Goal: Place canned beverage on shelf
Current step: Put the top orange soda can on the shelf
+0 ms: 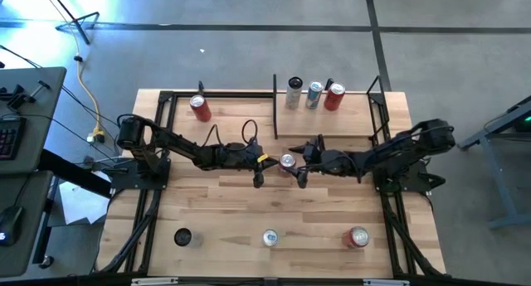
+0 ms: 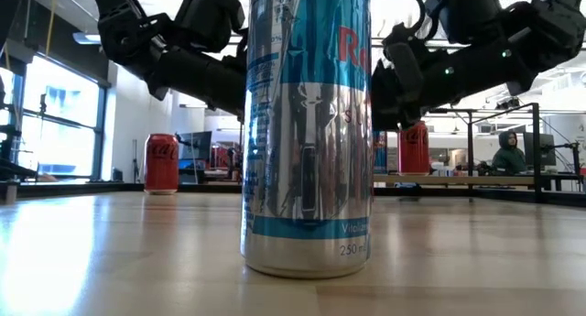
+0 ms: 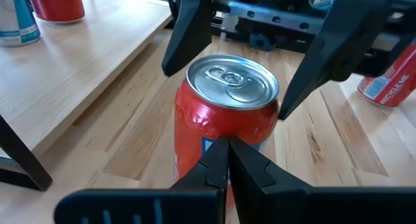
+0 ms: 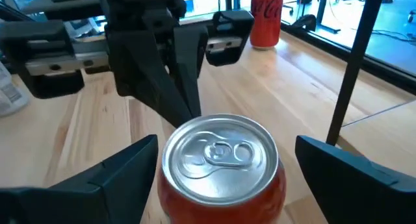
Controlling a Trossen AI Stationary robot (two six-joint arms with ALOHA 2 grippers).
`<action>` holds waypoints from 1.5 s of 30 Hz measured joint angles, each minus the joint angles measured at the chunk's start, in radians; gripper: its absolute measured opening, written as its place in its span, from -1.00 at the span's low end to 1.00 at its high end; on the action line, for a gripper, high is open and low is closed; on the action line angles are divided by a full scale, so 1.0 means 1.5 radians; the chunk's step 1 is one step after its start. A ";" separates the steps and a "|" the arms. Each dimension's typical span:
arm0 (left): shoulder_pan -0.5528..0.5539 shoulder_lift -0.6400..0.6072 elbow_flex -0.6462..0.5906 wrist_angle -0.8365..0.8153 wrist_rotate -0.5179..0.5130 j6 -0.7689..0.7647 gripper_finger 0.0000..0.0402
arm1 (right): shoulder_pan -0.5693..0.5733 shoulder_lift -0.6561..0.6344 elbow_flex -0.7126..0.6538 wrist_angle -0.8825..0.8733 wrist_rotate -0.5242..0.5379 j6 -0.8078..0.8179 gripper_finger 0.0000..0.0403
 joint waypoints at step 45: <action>0.002 -0.005 0.000 -0.013 0.023 0.056 -0.99 | -0.419 -0.660 -0.002 -0.678 -0.091 -0.198 0.36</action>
